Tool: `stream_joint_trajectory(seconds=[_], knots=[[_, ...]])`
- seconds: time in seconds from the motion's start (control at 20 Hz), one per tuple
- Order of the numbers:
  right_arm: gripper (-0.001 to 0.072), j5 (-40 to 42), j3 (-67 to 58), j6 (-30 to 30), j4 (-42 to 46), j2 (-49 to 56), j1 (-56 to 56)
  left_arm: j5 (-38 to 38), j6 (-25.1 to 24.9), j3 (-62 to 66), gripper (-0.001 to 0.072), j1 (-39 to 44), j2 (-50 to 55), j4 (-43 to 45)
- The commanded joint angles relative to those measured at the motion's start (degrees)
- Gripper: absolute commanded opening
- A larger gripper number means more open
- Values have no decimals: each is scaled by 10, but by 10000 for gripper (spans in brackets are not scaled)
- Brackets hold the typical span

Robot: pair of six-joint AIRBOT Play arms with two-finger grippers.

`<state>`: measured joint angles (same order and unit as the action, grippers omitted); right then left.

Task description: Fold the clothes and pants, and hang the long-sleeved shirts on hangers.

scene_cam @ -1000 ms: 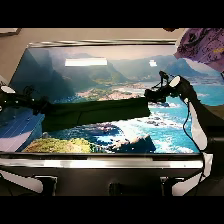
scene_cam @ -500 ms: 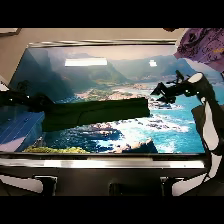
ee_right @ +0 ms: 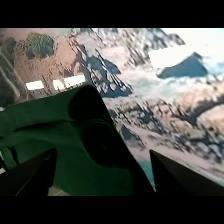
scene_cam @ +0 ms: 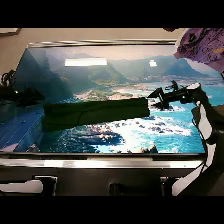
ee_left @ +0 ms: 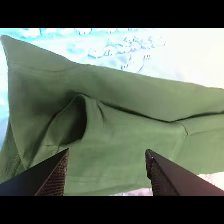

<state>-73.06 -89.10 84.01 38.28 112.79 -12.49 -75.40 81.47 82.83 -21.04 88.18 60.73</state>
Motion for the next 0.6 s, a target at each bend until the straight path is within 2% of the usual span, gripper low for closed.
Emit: stream_joint_trajectory(seconds=[0.0, 0.05, 0.15, 0.2, 0.25, 0.3, 0.35, 0.45, 0.55], knots=[[646, 50, 0, 0, 26, 11, 36, 5, 1, 0, 561, 0, -7, 4], [620, 54, 0, 0, 29, 11, 46, 5, 1, 0, 561, 0, -7, 4], [477, 50, 0, 0, 30, 11, 62, 5, 1, 0, 560, 1, -6, 3], [367, 46, 0, 0, 30, 10, 67, 5, 1, 0, 558, 2, -6, 1], [227, 41, -1, 0, 29, 10, 71, 5, 1, 0, 556, 4, -6, -7], [72, 38, -1, 0, 34, 6, 70, 7, 1, 0, 515, 8, -5, -19], [33, 40, -1, 6, 42, -2, 70, 9, 1, 0, 419, 14, -4, -30], [30, 53, -1, 42, 85, -34, 70, 18, 1, 0, 12, 34, -4, -45], [30, 46, -3, 87, 149, -75, 70, 41, 7, -1, 20, 70, -4, -52]])
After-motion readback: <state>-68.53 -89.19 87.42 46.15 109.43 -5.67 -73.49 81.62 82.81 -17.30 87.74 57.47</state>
